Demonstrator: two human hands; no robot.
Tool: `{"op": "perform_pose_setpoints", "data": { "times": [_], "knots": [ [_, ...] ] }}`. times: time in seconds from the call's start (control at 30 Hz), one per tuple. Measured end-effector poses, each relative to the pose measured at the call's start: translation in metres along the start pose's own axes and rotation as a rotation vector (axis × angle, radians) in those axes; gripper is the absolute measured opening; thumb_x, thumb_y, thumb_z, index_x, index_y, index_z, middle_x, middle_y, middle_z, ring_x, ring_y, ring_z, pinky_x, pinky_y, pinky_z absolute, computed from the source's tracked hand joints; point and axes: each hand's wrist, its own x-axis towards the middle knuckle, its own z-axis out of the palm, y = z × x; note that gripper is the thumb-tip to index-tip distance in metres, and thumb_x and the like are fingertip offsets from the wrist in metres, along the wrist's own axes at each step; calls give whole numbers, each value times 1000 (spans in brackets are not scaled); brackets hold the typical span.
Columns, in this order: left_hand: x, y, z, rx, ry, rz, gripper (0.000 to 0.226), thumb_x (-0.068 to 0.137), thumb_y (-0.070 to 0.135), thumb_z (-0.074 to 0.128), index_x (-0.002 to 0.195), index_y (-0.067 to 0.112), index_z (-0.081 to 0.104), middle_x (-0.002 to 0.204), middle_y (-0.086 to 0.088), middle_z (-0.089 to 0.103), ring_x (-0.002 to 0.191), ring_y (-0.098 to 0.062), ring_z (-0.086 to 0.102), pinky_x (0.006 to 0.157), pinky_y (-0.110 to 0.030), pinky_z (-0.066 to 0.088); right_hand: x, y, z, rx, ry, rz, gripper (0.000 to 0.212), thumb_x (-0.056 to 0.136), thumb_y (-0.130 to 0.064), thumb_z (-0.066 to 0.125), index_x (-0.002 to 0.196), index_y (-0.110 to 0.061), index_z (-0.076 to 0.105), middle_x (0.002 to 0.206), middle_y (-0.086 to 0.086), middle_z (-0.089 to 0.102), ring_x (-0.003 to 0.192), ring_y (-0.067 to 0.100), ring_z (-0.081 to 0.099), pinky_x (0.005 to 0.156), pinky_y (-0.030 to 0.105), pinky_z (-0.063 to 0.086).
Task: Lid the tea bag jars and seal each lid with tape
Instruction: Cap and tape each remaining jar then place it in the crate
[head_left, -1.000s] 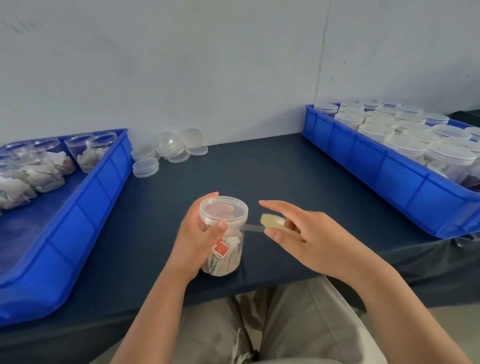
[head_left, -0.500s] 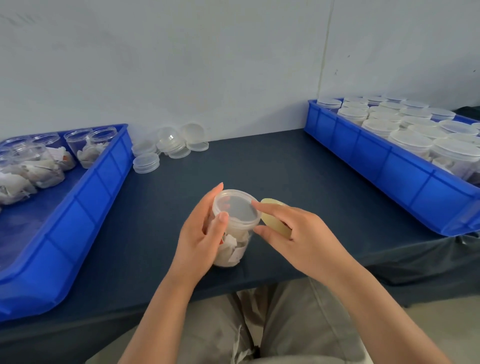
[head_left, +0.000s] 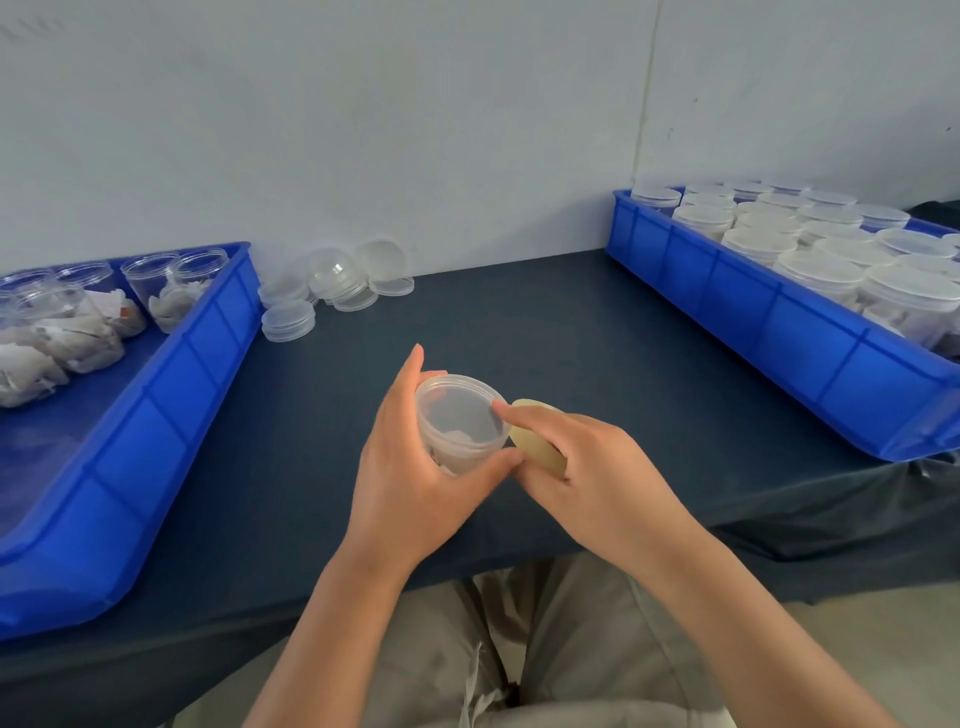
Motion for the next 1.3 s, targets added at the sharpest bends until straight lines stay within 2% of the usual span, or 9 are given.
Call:
{"op": "perform_pose_setpoints", "data": {
  "times": [0.13, 0.2, 0.27, 0.37, 0.53, 0.6, 0.73, 1.0, 1.3],
  "knots": [
    [7, -1, -4, -157, 9, -91, 97, 66, 79, 80, 149, 62, 33, 133, 36, 59, 125, 10, 57, 89, -5, 47, 1, 1, -1, 16, -50, -23, 54, 103, -63, 54, 154, -52, 42, 108, -32, 64, 93, -6, 59, 76, 10, 45],
    [13, -6, -9, -245, -23, -127, 89, 69, 79, 79, 144, 71, 32, 133, 31, 63, 124, 4, 62, 92, -18, 53, 2, 3, -4, 56, -88, -14, 59, 99, -69, 51, 153, -58, 31, 85, -23, 60, 78, -2, 58, 66, 17, 47],
    [18, -12, -14, -299, -76, -127, 84, 74, 79, 77, 146, 69, 35, 138, 23, 64, 127, -4, 64, 97, -30, 55, 3, 5, -7, 78, -122, 5, 50, 99, -69, 47, 144, -54, 33, 81, -5, 63, 70, 13, 61, 61, 32, 53],
    [26, -20, -18, -342, -160, -91, 59, 85, 64, 74, 139, 55, 53, 138, 17, 65, 128, -12, 65, 96, -31, 59, 4, 9, -11, 65, -182, 15, 31, 101, -66, 45, 124, -47, 38, 83, 0, 67, 70, 20, 63, 65, 46, 57],
    [32, -20, -17, -423, -206, -78, 25, 89, 50, 74, 104, 36, 60, 127, 1, 73, 119, -22, 69, 90, -27, 56, 7, 16, -15, -90, -114, -73, 26, 104, -62, 39, 117, -45, 54, 93, -19, 61, 87, 7, 59, 69, 25, 51],
    [30, -15, -13, -389, -200, -75, 29, 82, 49, 78, 101, 41, 58, 123, 5, 74, 114, -20, 71, 86, -27, 57, 7, 13, -12, -95, -86, -84, 34, 106, -56, 37, 119, -42, 65, 93, -22, 57, 90, 6, 56, 74, 18, 45],
    [22, -8, -7, -279, -123, -58, 49, 63, 49, 89, 97, 47, 53, 120, 22, 72, 109, -5, 71, 78, -17, 56, 5, 9, -9, -45, -122, -35, 34, 108, -51, 39, 119, -41, 70, 90, -12, 62, 89, 9, 59, 76, 28, 49],
    [8, 3, -6, -189, 12, -37, 49, 63, 58, 86, 97, 45, 52, 118, 29, 69, 109, -1, 69, 78, -14, 54, 0, -8, 7, -180, 46, 89, 24, 108, -50, 42, 107, -44, 65, 81, -17, 54, 81, 10, 56, 62, 30, 47],
    [2, 9, 3, -66, 109, 67, 56, 64, 65, 86, 101, 43, 50, 120, 34, 64, 111, 3, 66, 81, -9, 50, 2, -7, 5, -272, 72, 134, 27, 109, -49, 39, 114, -47, 65, 94, -15, 63, 85, 12, 61, 66, 38, 57]
  ]
}}
